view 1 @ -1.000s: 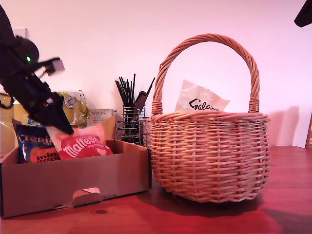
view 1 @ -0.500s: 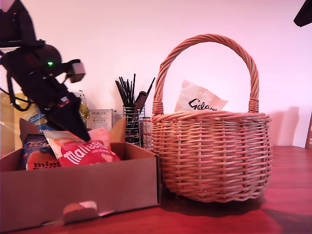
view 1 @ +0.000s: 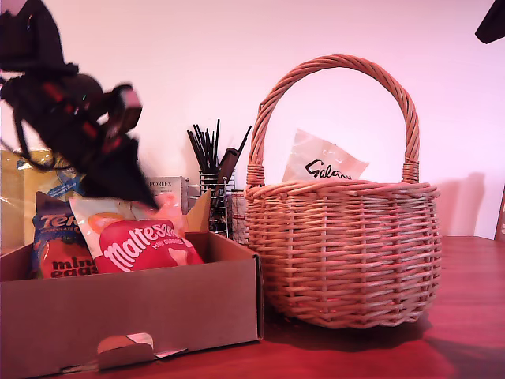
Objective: Move the bags of Easter eggs from the cardboard box on the left into the woven basket on the right side.
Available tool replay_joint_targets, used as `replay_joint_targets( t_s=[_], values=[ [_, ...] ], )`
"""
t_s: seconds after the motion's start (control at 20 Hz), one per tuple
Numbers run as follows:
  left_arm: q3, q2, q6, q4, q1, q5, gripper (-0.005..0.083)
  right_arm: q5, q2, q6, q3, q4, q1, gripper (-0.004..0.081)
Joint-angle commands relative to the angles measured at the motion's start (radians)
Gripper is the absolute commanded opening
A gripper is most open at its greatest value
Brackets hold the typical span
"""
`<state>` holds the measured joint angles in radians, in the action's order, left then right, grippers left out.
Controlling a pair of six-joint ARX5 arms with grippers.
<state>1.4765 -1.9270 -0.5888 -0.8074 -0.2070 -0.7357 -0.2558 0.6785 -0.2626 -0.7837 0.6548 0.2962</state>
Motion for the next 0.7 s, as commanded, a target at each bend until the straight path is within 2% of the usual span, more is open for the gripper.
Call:
replay_joint_targets(
  t_s=[0.0, 0.1, 0.4, 0.65],
  values=[
    [0.007, -0.021, 0.019, -0.041, -0.023, -0.019, 0.0351, -0.007, -0.001, 0.000, -0.017, -0.008, 0.003, -0.0013],
    [0.009, -0.021, 0.033, -0.099, -0.048, -0.010, 0.0351, -0.007, -0.001, 0.000, -0.017, -0.008, 0.003, -0.0013],
    [0.009, -0.021, 0.068, -0.139, -0.164, 0.206, 0.0348, -0.008, -0.001, 0.000, -0.017, -0.007, 0.003, -0.0013],
    [0.008, -0.022, 0.092, -0.132, -0.240, 0.327, 0.0253, -0.013, -0.001, 0.000, -0.017, -0.008, 0.005, -0.0013]
  ],
)
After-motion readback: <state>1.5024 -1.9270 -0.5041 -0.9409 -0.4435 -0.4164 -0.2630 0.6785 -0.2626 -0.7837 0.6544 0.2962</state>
